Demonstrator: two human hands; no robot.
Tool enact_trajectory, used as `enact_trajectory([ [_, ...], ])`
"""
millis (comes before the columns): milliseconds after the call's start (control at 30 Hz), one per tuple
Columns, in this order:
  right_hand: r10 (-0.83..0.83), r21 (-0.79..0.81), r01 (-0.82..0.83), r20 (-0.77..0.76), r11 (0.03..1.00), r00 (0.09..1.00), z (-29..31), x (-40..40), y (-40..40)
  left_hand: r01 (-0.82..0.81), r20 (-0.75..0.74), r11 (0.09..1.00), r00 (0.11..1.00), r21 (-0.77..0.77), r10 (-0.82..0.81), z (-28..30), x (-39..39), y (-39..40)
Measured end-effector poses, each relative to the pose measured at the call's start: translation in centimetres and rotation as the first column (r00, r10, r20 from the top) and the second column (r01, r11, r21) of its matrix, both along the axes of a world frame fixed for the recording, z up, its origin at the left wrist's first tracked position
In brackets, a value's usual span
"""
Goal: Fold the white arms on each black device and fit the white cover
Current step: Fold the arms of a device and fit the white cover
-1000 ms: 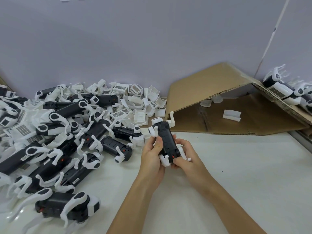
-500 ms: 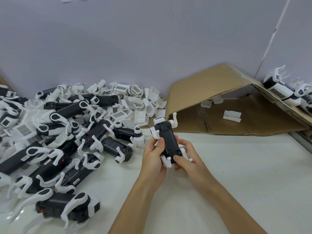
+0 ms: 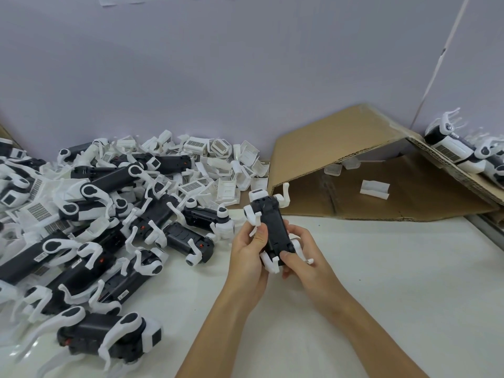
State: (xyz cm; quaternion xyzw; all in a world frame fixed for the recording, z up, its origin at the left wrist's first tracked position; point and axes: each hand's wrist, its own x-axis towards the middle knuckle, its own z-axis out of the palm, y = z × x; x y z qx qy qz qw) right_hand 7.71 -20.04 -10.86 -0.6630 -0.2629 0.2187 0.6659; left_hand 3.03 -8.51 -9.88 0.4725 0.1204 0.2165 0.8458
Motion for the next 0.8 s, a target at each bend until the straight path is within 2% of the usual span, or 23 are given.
enact_trajectory([
  [333, 0.031, -0.009, -0.031, -0.031, 0.999, 0.999, 0.27, -0.01, -0.19, 0.003, -0.014, 1.0, 1.0, -0.004, -0.003, 0.22, -0.06, 0.0],
  [600, -0.018, -0.007, 0.018, 0.023, 1.0, 1.0, 0.04, -0.11, -0.08, 0.003, -0.01, 1.0, 1.0, -0.008, -0.003, 0.02, 0.07, -0.04],
  [700, -0.036, 0.052, 0.036, 0.009, 0.998, 0.999, -0.13, -0.08, -0.09, -0.021, -0.027, 0.999, 0.999, 0.045, 0.022, -0.03, 0.09, -0.01],
  [800, -0.145, 0.116, 0.139, 0.039, 0.983, 0.989, -0.11, 0.3, -0.13, -0.08, -0.081, 0.981, 0.992, 0.177, 0.095, -0.18, 0.13, 0.24],
])
